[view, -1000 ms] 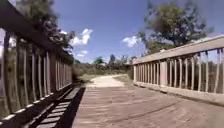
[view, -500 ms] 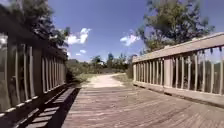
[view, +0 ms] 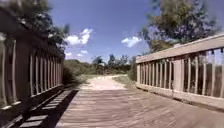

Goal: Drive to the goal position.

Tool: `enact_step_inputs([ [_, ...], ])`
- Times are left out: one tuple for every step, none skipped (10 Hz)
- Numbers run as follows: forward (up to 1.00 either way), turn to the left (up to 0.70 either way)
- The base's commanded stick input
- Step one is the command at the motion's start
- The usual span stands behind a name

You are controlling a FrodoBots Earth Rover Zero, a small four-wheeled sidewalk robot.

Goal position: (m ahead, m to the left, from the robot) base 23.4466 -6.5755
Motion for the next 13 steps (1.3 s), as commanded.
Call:
enact_step_inputs([
  [0.7, 0.0],
  [0.7, 0.0],
  [0.7, 0.0],
  [0.7, 0.0],
  [0.7, 0.0],
  [0.7, 0.0],
  [0.7, 0.0],
  [0.7, 0.0],
  [0.7, 0.0],
  [0.7, 0.0],
  [0.7, 0.0],
  [0.7, 0.0],
  [0.7, 0.0],
])
